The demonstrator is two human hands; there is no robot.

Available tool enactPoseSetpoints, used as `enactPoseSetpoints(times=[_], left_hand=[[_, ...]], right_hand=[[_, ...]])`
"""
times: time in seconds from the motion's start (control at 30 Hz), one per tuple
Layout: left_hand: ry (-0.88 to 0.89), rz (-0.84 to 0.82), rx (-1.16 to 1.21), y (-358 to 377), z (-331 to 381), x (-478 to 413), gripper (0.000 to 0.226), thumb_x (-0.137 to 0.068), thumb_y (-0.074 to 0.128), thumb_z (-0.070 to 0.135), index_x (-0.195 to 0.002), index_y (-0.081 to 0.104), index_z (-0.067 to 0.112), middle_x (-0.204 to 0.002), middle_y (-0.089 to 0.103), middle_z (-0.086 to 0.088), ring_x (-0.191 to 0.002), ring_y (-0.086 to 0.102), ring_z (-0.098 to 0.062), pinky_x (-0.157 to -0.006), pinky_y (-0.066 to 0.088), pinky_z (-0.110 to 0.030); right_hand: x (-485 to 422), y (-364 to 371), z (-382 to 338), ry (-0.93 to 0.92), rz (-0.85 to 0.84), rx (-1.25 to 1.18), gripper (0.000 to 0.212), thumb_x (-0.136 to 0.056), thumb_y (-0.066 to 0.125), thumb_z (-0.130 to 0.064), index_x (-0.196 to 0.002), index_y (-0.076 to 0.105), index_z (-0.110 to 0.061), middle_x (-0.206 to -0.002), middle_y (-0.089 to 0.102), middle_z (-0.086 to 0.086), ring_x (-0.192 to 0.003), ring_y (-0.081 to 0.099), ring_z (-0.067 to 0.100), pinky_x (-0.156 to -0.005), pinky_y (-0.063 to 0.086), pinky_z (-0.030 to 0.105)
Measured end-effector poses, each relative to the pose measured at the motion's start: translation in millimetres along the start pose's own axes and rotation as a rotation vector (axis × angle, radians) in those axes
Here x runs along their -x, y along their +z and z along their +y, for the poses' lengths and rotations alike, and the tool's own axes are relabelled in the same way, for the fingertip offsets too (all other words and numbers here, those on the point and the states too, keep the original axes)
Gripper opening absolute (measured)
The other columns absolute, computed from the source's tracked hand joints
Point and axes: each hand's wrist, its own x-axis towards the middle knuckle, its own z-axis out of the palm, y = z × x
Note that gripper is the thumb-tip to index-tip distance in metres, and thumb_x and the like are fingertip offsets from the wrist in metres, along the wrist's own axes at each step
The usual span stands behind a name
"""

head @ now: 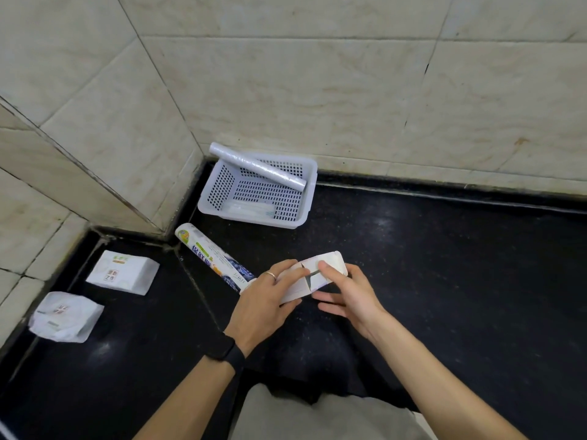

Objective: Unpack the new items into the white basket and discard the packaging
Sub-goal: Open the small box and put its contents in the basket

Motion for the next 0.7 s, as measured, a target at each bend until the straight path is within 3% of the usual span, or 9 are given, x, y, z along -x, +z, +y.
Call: enactPoseSetpoints(times=[0.23, 0.4, 0.53, 0.7], left_hand=[[0.004, -0.003, 0.003, -1, -3, 0, 0.063, -0.082, 0.075, 0.027, -0.132, 0.039, 0.038, -0.143, 0.042, 0.005, -0.096, 0.063, -0.019, -0.070, 0.057, -0.037], [-0.004, -0.009, 0.041, 0, -6, -2, 0.056, -0.084, 0.073, 0.026, -0.127, 0.038, 0.035, -0.145, 0.041, 0.004, -0.095, 0.064, -0.023, -0.071, 0.056, -0.039], [-0.047, -0.009, 0.103, -3, -8, -7, 0.066, -0.084, 0.073, 0.024, -0.136, 0.035, 0.039, -0.143, 0.038, 0.008, -0.108, 0.059, -0.017, -0.079, 0.056, -0.040], [-0.180, -0.040, 0.182, -7, -2, -17, 0.088, -0.085, 0.072, 0.031, -0.149, 0.013, 0.048, -0.140, 0.038, 0.011, -0.116, 0.051, -0.009, -0.089, 0.053, -0.035]], right_hand=[[-8, 4, -2, 0.058, -0.037, -0.055, 0.053, -0.087, 0.074, -0.028, -0.131, 0.048, -0.015, -0.120, 0.068, 0.015, -0.090, 0.076, 0.031, -0.089, 0.060, 0.044], [-9, -3, -3, 0.042, -0.105, -0.148, 0.043, -0.089, 0.067, -0.014, -0.130, 0.051, -0.014, -0.119, 0.070, 0.018, -0.096, 0.074, 0.035, -0.094, 0.057, 0.045], [-9, -9, 6, -0.063, -0.083, -0.118, 0.061, -0.086, 0.068, 0.003, -0.137, 0.048, -0.023, -0.112, 0.074, 0.015, -0.103, 0.073, 0.030, -0.100, 0.054, 0.047], [-10, -10, 17, -0.192, -0.030, -0.024, 0.079, -0.085, 0.075, -0.003, -0.148, 0.038, -0.033, -0.114, 0.074, 0.007, -0.107, 0.072, 0.021, -0.097, 0.056, 0.044]])
